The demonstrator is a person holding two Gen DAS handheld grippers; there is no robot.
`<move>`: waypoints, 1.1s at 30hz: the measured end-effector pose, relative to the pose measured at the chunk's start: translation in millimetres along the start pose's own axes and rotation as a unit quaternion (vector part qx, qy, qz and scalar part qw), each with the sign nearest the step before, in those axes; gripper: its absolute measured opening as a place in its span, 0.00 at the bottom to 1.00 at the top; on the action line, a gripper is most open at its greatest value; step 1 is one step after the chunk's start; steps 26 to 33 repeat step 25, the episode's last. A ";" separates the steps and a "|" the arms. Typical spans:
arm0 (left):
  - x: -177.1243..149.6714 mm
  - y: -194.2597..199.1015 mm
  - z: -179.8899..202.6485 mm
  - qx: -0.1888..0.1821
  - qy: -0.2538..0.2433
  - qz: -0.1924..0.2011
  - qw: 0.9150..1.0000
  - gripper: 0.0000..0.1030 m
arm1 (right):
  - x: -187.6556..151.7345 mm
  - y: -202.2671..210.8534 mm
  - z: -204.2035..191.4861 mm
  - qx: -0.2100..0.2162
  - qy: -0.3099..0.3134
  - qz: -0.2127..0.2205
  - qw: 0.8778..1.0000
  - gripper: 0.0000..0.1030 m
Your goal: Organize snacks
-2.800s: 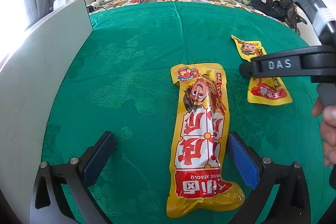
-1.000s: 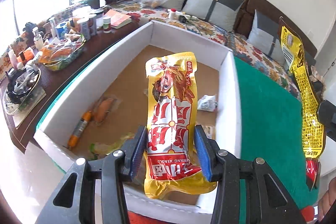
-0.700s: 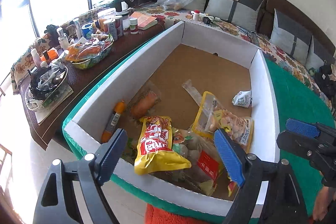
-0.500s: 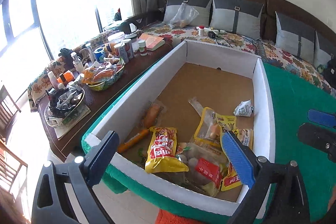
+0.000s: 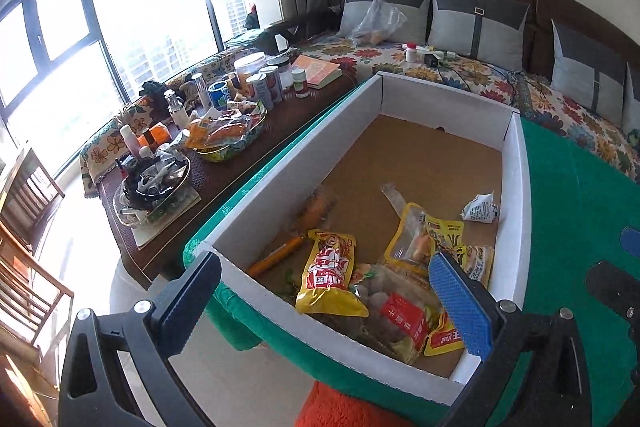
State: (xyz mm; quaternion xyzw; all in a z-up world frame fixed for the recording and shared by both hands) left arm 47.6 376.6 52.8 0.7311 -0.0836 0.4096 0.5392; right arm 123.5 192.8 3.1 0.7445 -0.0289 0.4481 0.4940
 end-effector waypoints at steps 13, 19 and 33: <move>-2.0 0.3 -3.7 -0.005 -0.003 0.008 1.000 1.00 | -1.6 -14.1 -14.5 0.001 0.012 -0.012 1.000 0.86; -2.5 -2.4 -6.0 -0.014 0.005 0.003 1.000 1.00 | 0.3 -17.3 -19.0 0.005 0.015 -0.015 1.000 0.86; -5.8 -1.8 -8.7 -0.021 0.014 -0.003 1.000 1.00 | 2.2 -21.1 -24.6 0.008 0.019 -0.016 1.000 0.86</move>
Point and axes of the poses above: each gripper's, at about its wrist camera, not at the fingertips, and y roughly against the way its jaws point, z to its right, x to its top, the point moved 2 cm from there along -y, roughly the way its jaws point, and after that the axes turned 1 degree about y, right-handed, at the moved point
